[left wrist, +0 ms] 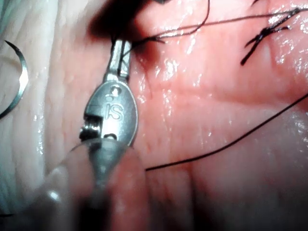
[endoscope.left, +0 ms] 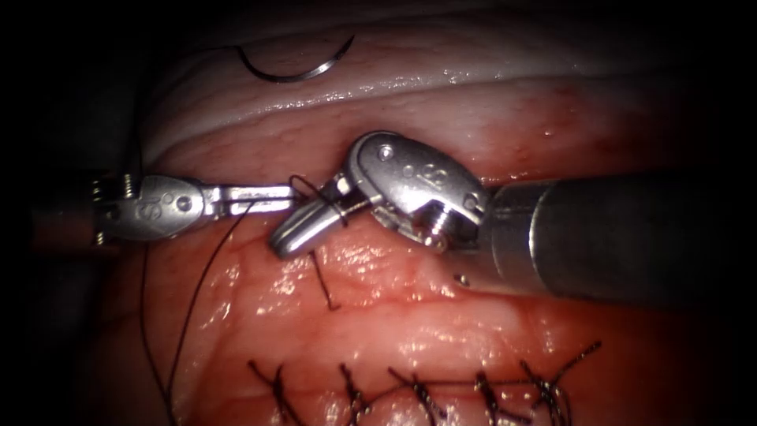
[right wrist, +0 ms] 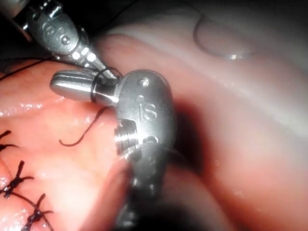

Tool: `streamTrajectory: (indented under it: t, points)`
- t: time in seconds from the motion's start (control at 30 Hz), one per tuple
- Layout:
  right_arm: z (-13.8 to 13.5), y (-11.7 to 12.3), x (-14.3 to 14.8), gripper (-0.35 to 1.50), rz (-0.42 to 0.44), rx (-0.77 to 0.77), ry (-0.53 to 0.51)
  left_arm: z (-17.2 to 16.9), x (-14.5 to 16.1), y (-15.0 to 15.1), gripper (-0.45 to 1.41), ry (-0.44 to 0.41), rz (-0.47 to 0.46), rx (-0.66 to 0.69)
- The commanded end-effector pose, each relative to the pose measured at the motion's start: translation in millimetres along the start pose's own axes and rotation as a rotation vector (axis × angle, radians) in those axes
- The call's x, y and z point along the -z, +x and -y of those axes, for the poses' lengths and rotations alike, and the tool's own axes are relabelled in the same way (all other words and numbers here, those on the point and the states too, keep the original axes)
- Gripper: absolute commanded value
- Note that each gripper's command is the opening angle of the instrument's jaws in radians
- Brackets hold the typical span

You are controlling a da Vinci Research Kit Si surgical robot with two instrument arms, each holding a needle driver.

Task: Wound Closure
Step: Pick up suture tail with right grabber

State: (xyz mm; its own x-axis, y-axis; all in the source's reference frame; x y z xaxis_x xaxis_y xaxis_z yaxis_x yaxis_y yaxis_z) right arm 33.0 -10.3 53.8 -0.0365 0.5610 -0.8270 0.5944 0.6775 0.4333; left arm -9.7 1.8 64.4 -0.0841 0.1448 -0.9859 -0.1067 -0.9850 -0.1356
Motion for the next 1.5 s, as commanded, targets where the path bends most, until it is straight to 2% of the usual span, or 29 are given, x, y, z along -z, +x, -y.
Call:
streamTrajectory:
  t: [0.03, 0.07, 0.1, 0.2, 0.27, 0.43, 0.67, 0.83, 1.17, 1.23, 1.27, 1.3, 1.37, 1.4, 1.5]
  points:
    - [-0.9, -0.5, -0.2, 0.31, 0.022, 0.008, 0.021, -0.2, -0.7, -0.5, -0.45, 0.001, 0.0, -0.003]
    - [-0.8, -0.5, -0.1, 0.71, 0.04, 0.01, 0.042, -0.4, -0.6, -0.4, -0.45, 0.002, 0.002, -0.003]
    - [-0.7, -0.5, -0.2, 0.84, 0.045, 0.011, 0.05, -0.4, -0.6, -0.3, -0.45, 0.002, 0.002, -0.002]
    - [-0.3, -0.7, -0.4, 1.15, 0.05, 0.016, 0.069, -0.6, -0.6, 0.0, -0.45, 0.004, 0.004, -0.001]
    - [0.2, -1.2, -0.7, 1.21, 0.05, 0.025, 0.097, -0.7, -0.5, 0.2, -0.45, 0.004, 0.005, 0.001]
    - [0.8, -2.5, -1.3, 1.21, 0.099, 0.042, 0.143, -1.2, -0.3, 0.5, -0.45, 0.004, 0.006, 0.006]
    - [1.7, -2.8, -1.7, 1.15, 0.096, 0.052, 0.189, -1.7, 0.6, 0.6, -0.45, 0.0, 0.007, 0.009]
    - [2.1, -3.1, -2.1, 0.96, 0.1, 0.058, 0.207, -2.3, 0.9, 0.3, -0.45, 0.001, 0.009, 0.014]
    - [2.4, -4.8, -2.3, 0.94, 0.125, 0.07, 0.218, -3.4, 1.0, 0.2, -0.45, 0.005, 0.013, 0.024]
    - [2.1, -5.0, -2.3, 0.69, 0.161, 0.077, 0.222, -3.5, 1.0, 0.3, -0.45, 0.006, 0.014, 0.024]
    - [2.0, -5.0, -2.3, 0.51, 0.161, 0.077, 0.221, -3.5, 1.0, 0.3, -0.45, 0.006, 0.014, 0.024]
    - [1.9, -4.9, -2.3, 0.15, 0.16, 0.077, 0.22, -3.5, 1.0, 0.4, -0.45, 0.007, 0.014, 0.024]
    - [1.6, -4.8, -2.4, -0.25, 0.16, 0.082, 0.205, -3.7, 1.0, 0.5, -0.45, 0.008, 0.015, 0.024]
    - [1.4, -4.6, -2.4, -0.35, 0.16, 0.082, 0.198, -3.7, 1.0, 0.5, -0.45, 0.008, 0.016, 0.024]
    - [0.6, -3.9, -2.5, -0.35, 0.153, 0.076, 0.185, -4.2, 1.0, 0.7, -0.45, 0.012, 0.015, 0.022]
